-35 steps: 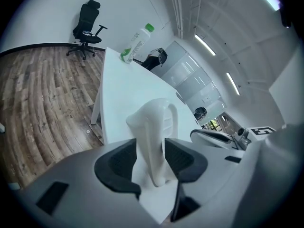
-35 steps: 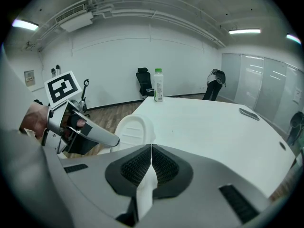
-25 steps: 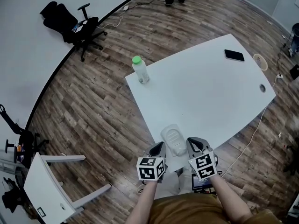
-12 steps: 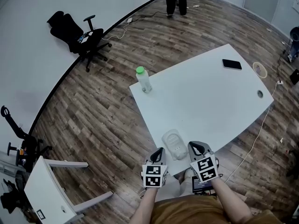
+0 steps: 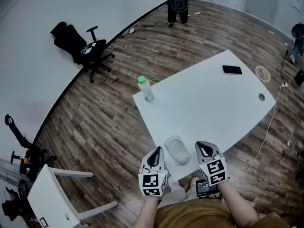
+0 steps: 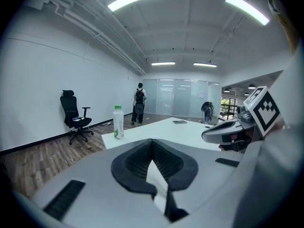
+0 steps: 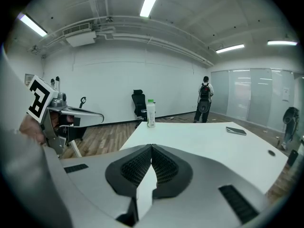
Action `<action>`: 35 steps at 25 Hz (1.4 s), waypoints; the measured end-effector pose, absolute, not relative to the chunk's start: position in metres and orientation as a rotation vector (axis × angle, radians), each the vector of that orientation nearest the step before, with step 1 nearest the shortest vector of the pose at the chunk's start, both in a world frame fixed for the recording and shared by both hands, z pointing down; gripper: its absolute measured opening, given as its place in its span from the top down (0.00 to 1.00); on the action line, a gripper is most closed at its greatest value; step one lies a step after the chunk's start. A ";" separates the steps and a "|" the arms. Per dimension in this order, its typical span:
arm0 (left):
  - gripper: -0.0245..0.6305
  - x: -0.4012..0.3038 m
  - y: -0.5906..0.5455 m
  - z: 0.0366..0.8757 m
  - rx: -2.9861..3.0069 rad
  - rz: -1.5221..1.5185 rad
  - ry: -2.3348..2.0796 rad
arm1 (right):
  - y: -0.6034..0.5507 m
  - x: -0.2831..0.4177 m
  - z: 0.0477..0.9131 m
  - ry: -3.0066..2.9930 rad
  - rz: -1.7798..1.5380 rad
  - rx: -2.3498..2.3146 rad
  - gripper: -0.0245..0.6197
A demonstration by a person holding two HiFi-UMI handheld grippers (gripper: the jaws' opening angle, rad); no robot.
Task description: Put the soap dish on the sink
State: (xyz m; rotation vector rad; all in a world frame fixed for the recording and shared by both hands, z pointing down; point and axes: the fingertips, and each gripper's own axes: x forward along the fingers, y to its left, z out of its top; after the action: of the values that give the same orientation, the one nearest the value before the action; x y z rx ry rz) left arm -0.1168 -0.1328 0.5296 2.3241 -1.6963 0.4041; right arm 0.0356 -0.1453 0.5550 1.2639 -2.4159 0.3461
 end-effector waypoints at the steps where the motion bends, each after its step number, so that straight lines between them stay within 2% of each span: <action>1: 0.96 -0.118 -0.134 0.525 2.328 0.399 -1.703 | -0.147 0.036 0.551 -2.423 0.343 1.278 0.95; 9: 0.96 -0.109 -0.132 0.494 2.392 0.244 -1.687 | -0.149 0.044 0.513 -2.505 0.319 1.361 0.95; 19: 0.96 -0.097 -0.130 0.452 2.512 0.227 -1.692 | -0.150 0.064 0.462 -2.581 0.214 1.400 0.95; 35: 0.96 -0.125 -0.119 0.386 2.475 0.066 -1.933 | -0.146 0.074 0.393 -2.664 0.029 1.521 0.95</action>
State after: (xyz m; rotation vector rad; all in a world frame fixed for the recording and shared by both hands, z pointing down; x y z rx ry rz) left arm -0.1246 -0.1186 0.3864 2.4750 -1.9335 0.0660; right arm 0.0741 -0.1460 0.3933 1.5213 -2.6644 0.0292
